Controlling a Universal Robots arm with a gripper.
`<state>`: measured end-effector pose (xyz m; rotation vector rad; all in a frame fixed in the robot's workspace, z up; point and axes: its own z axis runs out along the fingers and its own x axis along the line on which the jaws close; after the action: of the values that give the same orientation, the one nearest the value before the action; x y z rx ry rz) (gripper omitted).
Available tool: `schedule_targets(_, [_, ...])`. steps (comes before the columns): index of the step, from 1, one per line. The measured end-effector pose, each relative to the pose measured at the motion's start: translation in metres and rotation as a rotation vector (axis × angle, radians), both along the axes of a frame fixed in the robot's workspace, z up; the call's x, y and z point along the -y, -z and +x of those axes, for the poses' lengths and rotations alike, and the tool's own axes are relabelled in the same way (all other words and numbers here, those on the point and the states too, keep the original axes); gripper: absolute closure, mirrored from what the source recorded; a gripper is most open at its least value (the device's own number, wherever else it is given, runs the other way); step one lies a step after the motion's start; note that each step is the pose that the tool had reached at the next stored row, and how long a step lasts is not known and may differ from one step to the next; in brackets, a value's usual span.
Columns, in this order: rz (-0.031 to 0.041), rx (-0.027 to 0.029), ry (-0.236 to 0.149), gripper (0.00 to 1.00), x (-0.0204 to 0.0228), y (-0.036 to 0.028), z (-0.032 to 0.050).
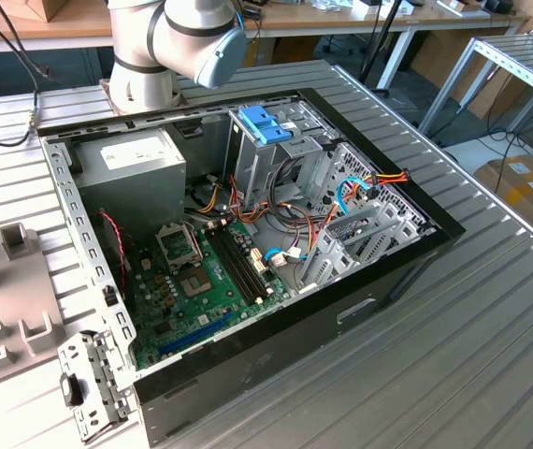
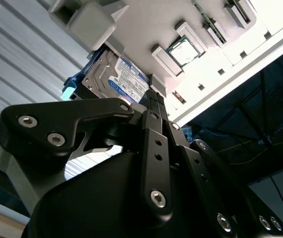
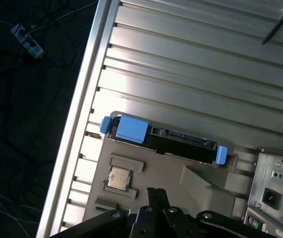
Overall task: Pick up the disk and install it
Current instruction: 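Pick up the disk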
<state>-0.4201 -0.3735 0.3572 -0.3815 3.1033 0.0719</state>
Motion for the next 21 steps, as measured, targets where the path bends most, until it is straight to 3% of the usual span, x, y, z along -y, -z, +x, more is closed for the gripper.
schedule_targets(21, [0.0, 0.0001, -0.125, 0.89, 0.0, 0.0007, 0.0001])
